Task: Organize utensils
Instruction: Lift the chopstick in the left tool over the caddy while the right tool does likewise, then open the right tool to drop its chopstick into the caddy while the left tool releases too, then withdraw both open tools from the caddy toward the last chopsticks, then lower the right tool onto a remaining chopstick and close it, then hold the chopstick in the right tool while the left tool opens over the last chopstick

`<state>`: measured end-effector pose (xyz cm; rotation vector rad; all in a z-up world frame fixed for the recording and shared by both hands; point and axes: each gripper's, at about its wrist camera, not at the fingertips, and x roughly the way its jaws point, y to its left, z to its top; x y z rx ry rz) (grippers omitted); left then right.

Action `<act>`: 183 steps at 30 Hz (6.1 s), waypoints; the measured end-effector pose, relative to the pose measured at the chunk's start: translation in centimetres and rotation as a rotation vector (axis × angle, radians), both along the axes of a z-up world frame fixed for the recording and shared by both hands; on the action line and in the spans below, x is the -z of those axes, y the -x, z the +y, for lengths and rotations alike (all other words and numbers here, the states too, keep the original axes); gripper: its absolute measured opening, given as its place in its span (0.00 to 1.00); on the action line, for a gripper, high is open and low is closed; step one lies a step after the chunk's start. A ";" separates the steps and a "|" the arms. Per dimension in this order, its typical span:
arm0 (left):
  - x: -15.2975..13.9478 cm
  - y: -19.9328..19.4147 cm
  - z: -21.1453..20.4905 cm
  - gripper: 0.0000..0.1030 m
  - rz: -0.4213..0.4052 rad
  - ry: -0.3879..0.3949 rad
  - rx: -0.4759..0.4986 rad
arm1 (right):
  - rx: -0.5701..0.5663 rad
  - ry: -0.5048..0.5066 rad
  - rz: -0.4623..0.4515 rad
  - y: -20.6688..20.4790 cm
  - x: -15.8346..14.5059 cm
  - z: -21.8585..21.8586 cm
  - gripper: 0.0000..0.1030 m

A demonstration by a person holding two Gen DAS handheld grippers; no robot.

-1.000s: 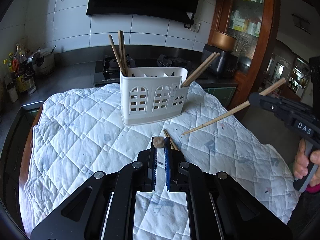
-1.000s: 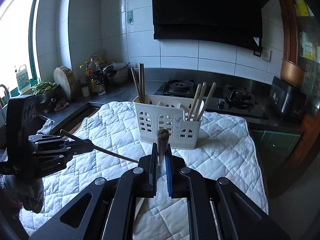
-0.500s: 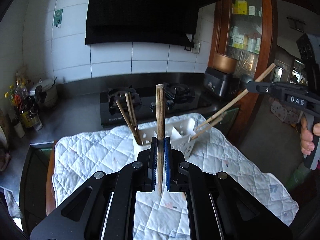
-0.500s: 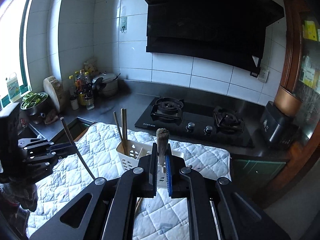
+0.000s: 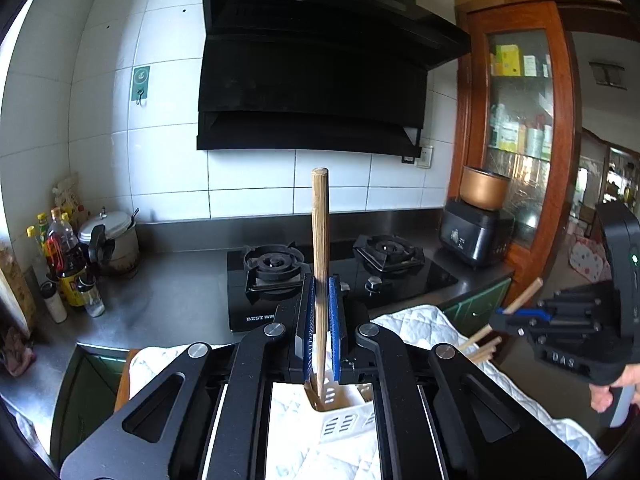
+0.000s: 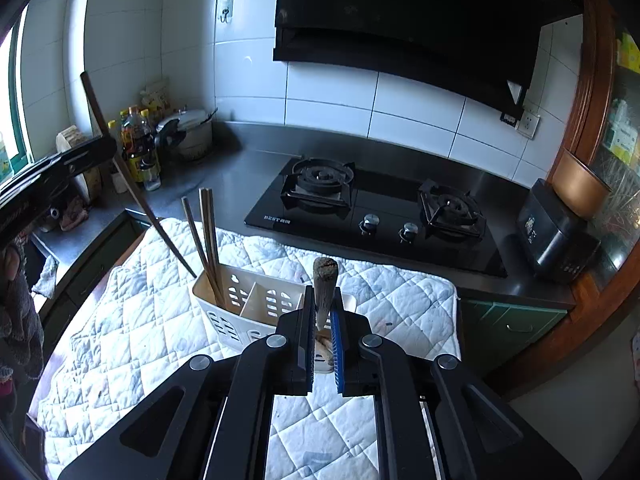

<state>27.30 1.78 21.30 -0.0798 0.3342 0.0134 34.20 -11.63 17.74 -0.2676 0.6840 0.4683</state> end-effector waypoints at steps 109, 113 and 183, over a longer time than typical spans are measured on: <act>24.9 17.6 -0.9 0.11 0.430 0.126 -0.026 | 0.064 -0.150 0.268 15.7 25.1 -0.5 0.14; 24.8 17.4 -1.8 0.11 0.435 0.129 -0.004 | 0.069 -0.149 0.263 15.5 25.1 -0.6 0.09; 28.8 16.5 -8.6 0.12 0.548 0.043 0.085 | 0.096 -0.338 0.167 15.5 22.9 -7.0 0.07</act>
